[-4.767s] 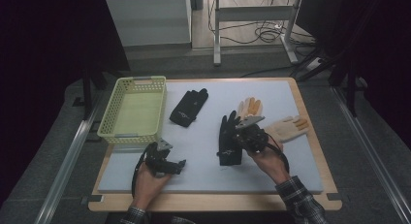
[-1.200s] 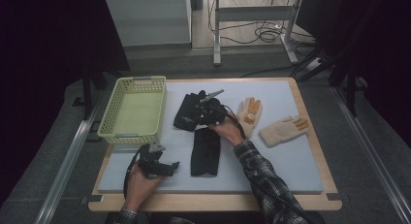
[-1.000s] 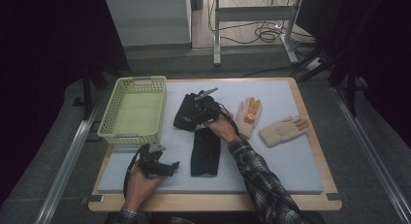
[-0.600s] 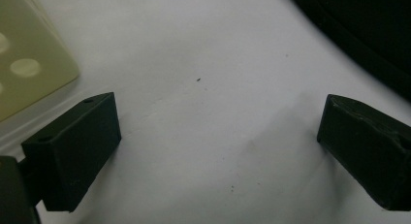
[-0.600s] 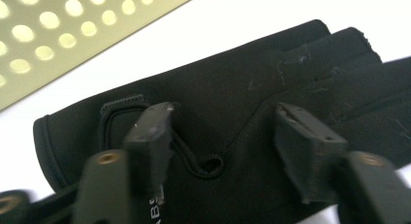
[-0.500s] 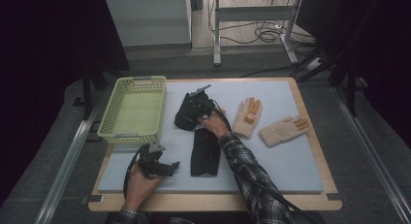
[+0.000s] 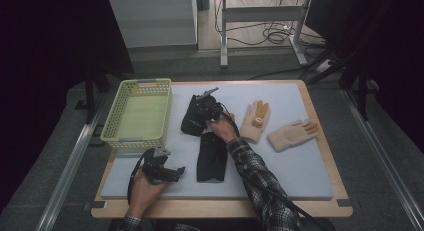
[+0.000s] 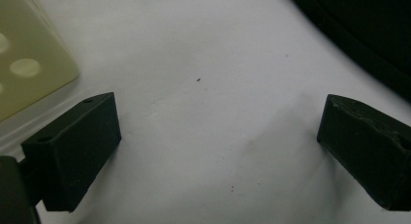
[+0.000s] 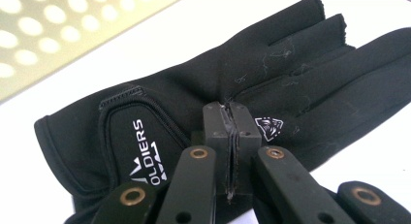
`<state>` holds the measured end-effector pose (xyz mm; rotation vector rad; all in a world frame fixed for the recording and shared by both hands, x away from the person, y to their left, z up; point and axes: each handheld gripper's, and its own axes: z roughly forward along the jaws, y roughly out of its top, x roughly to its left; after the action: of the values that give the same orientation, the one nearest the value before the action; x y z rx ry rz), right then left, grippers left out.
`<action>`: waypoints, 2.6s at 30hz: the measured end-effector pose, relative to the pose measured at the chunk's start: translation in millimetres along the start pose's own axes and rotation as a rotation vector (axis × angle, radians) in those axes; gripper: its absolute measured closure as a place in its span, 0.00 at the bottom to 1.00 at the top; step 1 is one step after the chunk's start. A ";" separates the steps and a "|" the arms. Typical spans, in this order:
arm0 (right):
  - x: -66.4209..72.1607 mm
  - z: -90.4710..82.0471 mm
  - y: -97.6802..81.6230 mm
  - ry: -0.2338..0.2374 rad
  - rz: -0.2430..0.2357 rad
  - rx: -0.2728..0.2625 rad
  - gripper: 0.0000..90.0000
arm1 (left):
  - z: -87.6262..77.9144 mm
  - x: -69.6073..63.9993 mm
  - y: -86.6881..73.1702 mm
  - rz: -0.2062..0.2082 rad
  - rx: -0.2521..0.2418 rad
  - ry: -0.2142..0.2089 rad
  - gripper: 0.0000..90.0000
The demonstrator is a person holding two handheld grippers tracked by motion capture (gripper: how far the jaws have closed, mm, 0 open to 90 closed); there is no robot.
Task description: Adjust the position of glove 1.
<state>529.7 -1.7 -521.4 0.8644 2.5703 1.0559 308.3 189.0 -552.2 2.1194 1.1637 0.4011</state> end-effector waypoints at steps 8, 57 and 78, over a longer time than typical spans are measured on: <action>2.7 -33.6 7.0 0.038 0.002 -0.047 0.97 | -0.1 -0.1 0.0 0.000 0.001 0.000 0.02; 73.4 -123.6 -96.8 0.130 -0.037 0.078 0.95 | 0.3 -0.4 -0.1 -0.003 -0.006 0.002 0.02; 58.9 -156.0 -114.0 0.095 -0.050 -0.020 0.81 | -0.7 -1.1 -0.3 0.003 -0.012 0.008 0.03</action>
<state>368.3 -118.9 -489.4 0.7583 2.6390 1.1315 307.1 188.4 -551.9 2.1114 1.1605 0.4165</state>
